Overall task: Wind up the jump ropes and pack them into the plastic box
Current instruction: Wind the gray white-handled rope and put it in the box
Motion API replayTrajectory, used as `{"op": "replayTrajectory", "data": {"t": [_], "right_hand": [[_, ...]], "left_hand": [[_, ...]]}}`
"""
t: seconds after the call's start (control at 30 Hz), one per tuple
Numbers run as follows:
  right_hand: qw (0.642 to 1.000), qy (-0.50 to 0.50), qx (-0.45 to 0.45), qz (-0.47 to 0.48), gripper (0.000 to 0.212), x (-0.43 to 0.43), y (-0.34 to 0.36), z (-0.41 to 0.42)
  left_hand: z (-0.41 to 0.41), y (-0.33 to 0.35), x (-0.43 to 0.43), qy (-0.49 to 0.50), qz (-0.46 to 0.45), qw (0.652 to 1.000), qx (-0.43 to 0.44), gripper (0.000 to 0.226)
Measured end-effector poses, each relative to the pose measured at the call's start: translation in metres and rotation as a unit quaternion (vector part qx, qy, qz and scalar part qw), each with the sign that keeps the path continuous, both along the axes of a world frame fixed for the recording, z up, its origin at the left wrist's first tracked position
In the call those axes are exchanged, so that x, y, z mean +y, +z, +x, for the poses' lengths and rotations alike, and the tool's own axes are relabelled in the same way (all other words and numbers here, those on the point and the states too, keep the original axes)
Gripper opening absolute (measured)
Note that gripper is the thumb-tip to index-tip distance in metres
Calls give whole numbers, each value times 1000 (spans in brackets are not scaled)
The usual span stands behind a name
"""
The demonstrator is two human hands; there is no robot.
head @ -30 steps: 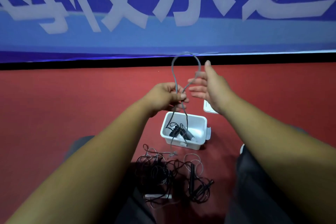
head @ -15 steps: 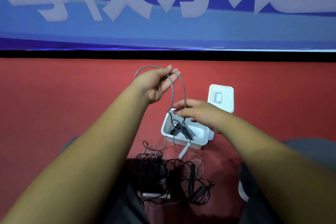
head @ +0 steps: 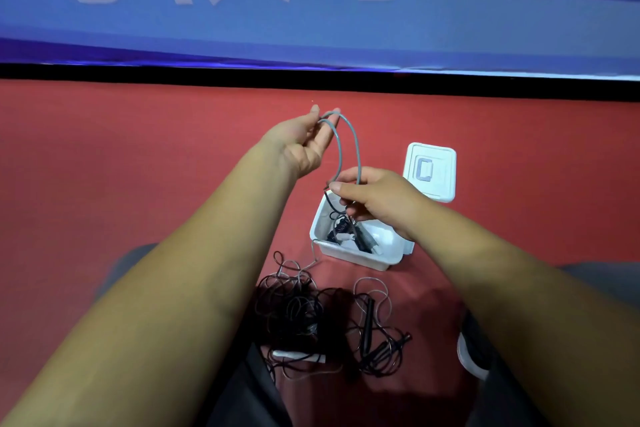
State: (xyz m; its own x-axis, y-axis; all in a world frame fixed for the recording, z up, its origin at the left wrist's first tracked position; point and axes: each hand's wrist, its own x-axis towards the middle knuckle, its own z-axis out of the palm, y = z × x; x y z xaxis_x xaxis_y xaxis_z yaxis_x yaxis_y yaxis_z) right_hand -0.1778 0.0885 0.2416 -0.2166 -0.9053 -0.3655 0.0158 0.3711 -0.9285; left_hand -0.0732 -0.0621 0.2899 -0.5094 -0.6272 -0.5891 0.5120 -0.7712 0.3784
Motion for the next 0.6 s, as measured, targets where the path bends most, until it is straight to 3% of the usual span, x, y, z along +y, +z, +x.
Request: {"op": "replayTrajectory", "data": {"t": [0.17, 0.23, 0.33, 0.43, 0.53, 0.6], "right_hand": [[1000, 7, 2, -12, 14, -3, 6, 0], [1000, -14, -5, -17, 13, -5, 8, -3], [997, -77, -13, -28, 12, -8, 12, -12], [992, -120, -36, -24, 14, -9, 16, -27], [986, -151, -64, -15, 18, -10, 19, -40], [980, -177, -93, -12, 17, -10, 21, -49]], "left_hand": [[-4, -7, -4, 46, 22, 999, 16, 19], [-9, -9, -2, 34, -22, 999, -32, 32], [-12, -17, 9, -83, -95, 980, -153, 48], [-7, -25, 30, -239, -148, 931, -234, 42], [-5, -33, 47, -382, -267, 835, -293, 57], [-4, -39, 55, -448, -333, 774, -299, 55]]}}
